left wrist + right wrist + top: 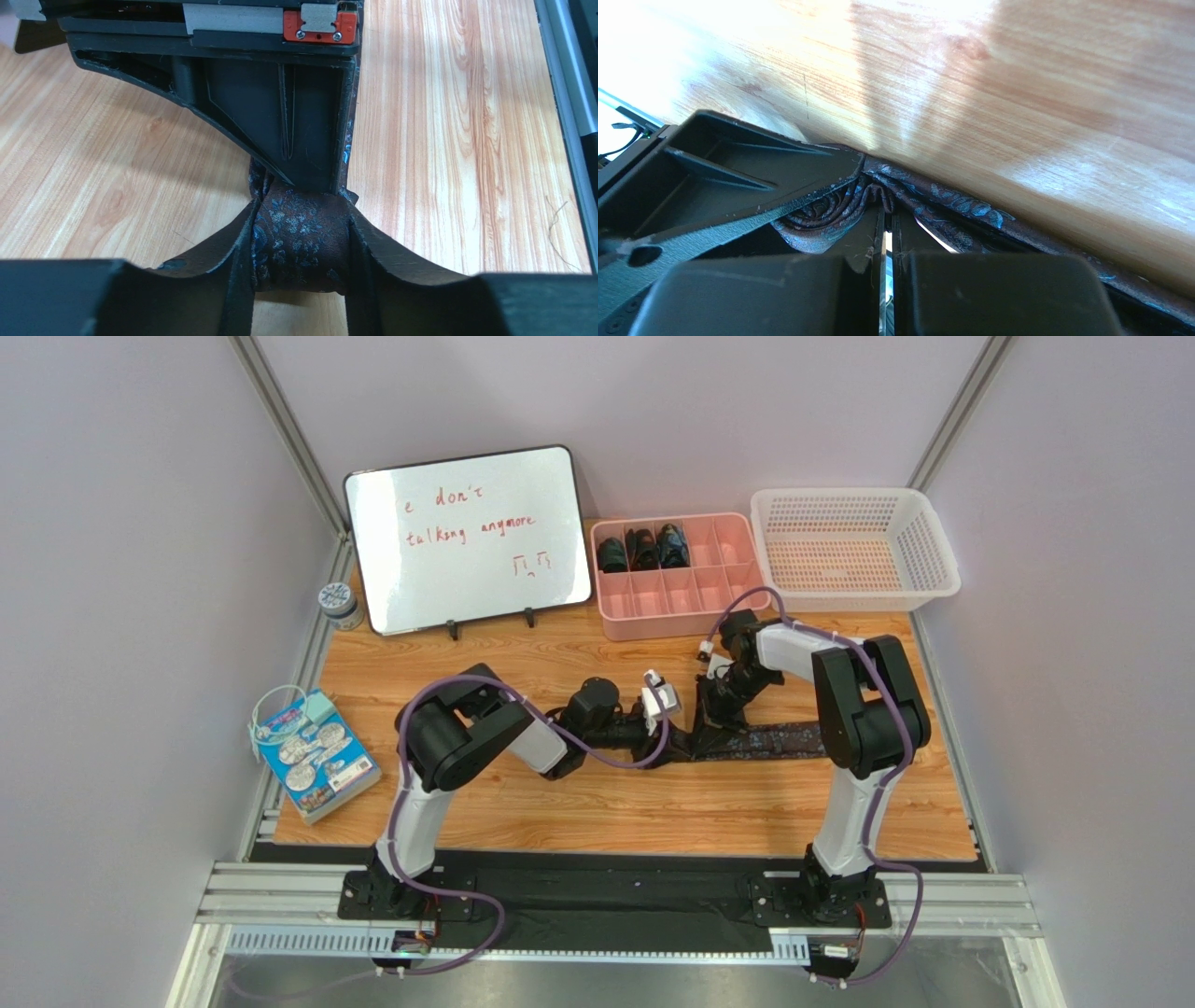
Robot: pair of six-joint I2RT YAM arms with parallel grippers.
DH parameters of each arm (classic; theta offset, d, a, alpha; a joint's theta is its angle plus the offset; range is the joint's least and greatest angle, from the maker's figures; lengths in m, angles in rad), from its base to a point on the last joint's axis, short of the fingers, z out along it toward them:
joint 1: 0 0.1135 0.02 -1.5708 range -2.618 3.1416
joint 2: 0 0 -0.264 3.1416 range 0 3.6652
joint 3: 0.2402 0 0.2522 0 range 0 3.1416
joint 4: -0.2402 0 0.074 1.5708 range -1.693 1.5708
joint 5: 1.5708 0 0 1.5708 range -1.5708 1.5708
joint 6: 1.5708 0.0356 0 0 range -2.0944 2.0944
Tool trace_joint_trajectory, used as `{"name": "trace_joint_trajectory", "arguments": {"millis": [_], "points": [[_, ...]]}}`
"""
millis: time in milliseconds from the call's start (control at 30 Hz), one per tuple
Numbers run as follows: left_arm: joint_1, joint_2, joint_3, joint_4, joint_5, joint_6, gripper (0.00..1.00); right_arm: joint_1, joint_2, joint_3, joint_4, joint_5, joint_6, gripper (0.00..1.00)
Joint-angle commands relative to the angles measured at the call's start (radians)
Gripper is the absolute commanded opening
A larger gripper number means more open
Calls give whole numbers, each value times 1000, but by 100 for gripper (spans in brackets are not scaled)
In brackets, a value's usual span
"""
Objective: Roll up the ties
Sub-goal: Roll the tie at the center of the board.
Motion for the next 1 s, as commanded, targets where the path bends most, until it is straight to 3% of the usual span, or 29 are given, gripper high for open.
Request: {"name": "trace_joint_trajectory", "arguments": {"millis": [0,200,333,500,700,967], "points": [[-44,-23,-13,-166,-20,69,36,7,81,-33,160,269,-32,0],[-78,-47,65,-516,-117,276,34,3,42,-10,156,119,-31,3],[-90,-51,127,-694,-173,350,28,-37,-11,29,110,13,-45,23],[-92,-44,179,-891,-193,420,20,-111,-77,60,18,-73,-100,40],[-92,-26,257,-1128,-200,492,17,-164,-136,24,-9,-145,-127,40],[-89,0,326,-1340,-278,489,17,-152,-205,-116,189,-248,7,40]]}}
